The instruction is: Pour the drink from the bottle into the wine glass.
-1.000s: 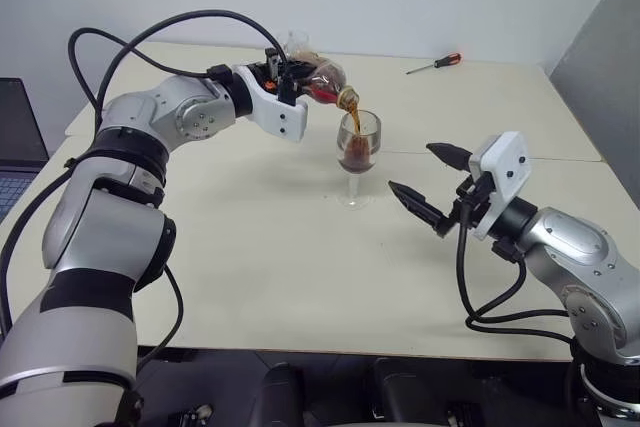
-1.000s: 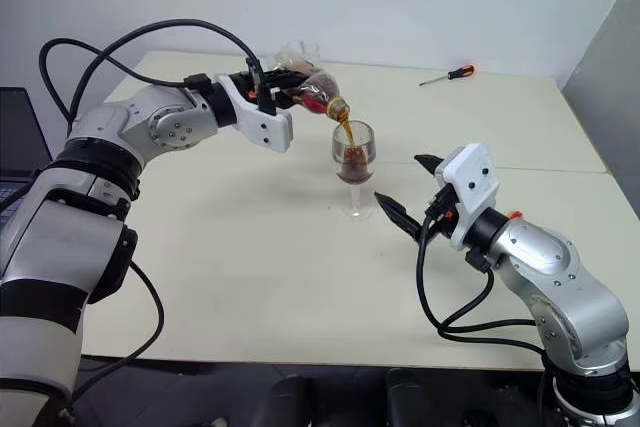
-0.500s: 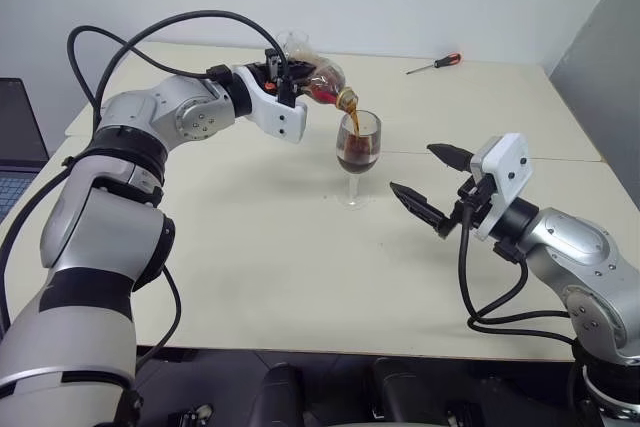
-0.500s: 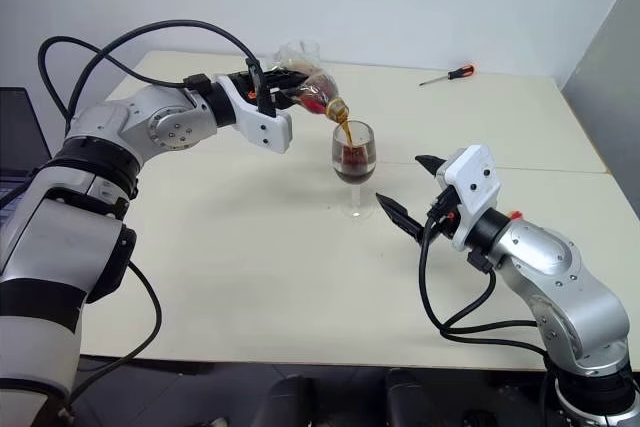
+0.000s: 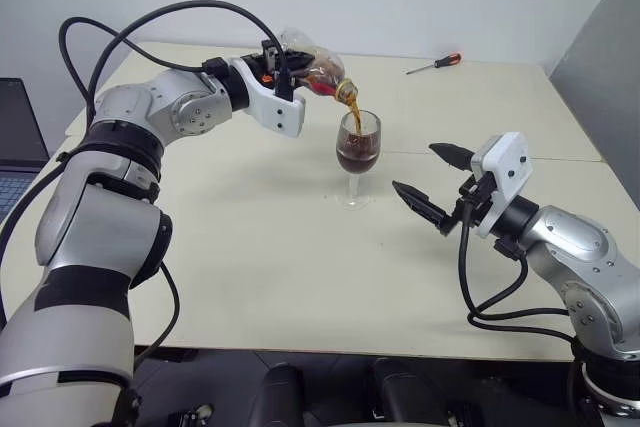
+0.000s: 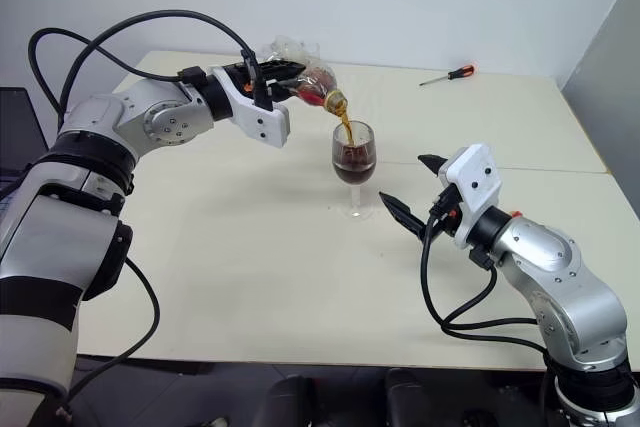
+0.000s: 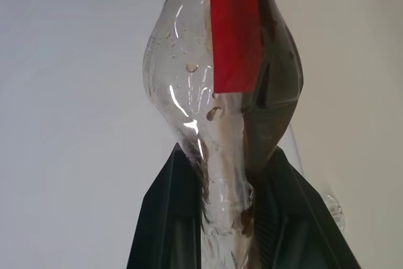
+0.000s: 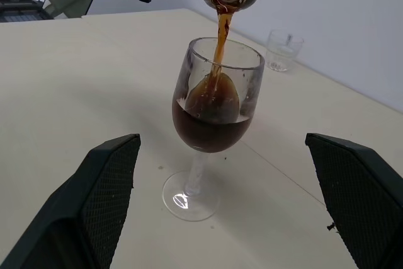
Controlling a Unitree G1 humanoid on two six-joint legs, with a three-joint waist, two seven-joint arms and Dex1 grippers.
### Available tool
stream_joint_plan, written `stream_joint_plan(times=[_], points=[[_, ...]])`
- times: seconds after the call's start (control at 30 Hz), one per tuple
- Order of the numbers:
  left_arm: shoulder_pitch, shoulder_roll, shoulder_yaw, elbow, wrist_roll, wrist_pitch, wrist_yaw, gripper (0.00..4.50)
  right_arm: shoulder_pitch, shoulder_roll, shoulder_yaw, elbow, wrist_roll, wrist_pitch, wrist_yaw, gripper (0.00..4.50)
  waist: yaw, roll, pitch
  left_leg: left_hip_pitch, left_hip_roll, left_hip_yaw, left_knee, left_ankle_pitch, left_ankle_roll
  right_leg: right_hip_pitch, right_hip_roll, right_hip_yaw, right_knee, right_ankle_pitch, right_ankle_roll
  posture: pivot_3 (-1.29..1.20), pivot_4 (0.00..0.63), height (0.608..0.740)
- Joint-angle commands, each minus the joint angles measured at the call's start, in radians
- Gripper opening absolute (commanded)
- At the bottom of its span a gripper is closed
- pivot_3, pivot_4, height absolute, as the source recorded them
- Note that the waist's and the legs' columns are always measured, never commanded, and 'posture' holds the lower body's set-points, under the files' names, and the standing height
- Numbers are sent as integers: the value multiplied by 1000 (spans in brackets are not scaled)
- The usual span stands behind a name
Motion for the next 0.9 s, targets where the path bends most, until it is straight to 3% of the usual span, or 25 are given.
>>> stream_joint_plan(times=[0.03,0.63,0.9], points=[[-45,14,5,-7,-7,5,25,649,-17,-10,-31,-18,2,-21,6,4500,0,0,0,0,0,0,0,0,0,0,0,0,0,0,0,0,150,740],[-39,4,24,1,-34,4,10,647,-34,-5,-17,-13,-7,-19,10,4500,0,0,0,0,0,0,0,0,0,0,0,0,0,0,0,0,150,740],[21,-118,286,32,-473,51,-391,647,-31,-6,-16,-14,-9,-20,13,4500,1,0,0,0,0,0,1,0,0,0,0,0,1,0,0,0,150,740]])
